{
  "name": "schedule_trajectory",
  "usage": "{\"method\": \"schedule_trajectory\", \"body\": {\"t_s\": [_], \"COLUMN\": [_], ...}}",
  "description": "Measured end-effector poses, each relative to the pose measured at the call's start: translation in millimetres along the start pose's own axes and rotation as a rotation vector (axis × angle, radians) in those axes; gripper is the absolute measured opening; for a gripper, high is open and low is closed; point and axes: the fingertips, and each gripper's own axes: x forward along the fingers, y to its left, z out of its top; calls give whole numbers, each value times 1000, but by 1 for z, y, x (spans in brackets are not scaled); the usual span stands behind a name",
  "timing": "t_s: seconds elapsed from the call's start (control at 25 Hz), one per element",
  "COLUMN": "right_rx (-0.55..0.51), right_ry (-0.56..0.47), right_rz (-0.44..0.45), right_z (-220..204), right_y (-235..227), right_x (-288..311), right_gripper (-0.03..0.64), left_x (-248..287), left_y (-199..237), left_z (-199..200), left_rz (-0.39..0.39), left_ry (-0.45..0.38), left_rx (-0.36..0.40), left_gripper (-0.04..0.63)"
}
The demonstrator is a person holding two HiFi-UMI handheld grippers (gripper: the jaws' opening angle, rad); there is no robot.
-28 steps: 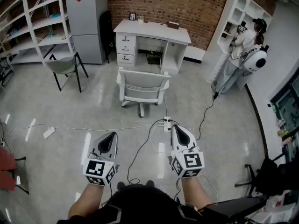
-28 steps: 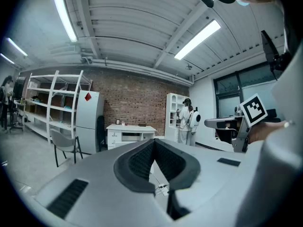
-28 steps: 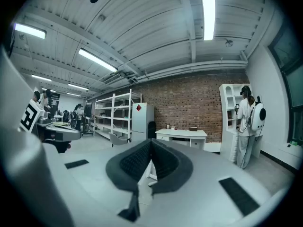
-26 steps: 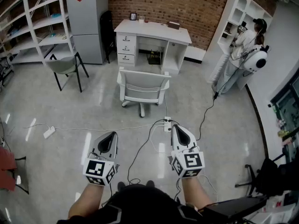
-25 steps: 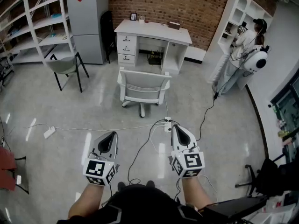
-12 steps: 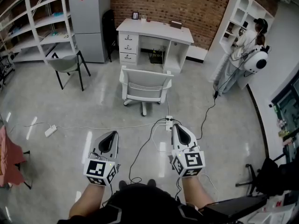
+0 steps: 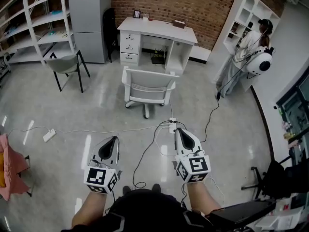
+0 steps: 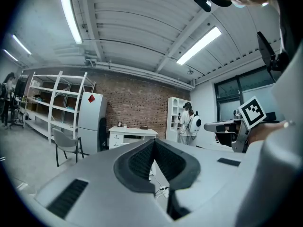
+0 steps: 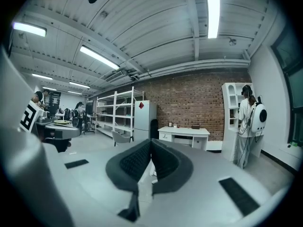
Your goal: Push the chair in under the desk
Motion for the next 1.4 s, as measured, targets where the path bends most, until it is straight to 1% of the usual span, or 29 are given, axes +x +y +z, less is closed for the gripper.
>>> {"method": "schedule_trajectory", "body": {"t_s": [0.2, 0.4, 0.64, 0.8, 0.96, 1.2, 1.4], "right_rx": [-18, -42, -62, -48, -36, -19, -12], "right_ry": [-5, 1, 13, -3, -16, -41, -56], "right_rz": [-21, -44, -35, -20, 1, 18, 22], "right_z": [4, 4, 1, 0, -2, 12, 19], "right_y": [19, 36, 45, 36, 22, -17, -49], "right_x": [6, 6, 15, 31, 53, 91, 120], "right_gripper": [8, 8, 8, 8, 8, 8, 8], "left_x": [-13, -19, -12, 6, 29, 76, 116], "left_y": [26, 42, 53, 53, 55, 52, 48], "left_z": [-6, -12, -16, -19, -18, 2, 6], "left_rz": [7, -18, -28, -29, -11, 7, 2], "left_ry": [-3, 9, 12, 21, 28, 16, 23], "left_rx": [-14, -31, -43, -33, -21, 16, 25], "left_gripper": [8, 8, 8, 8, 8, 8, 8]}}
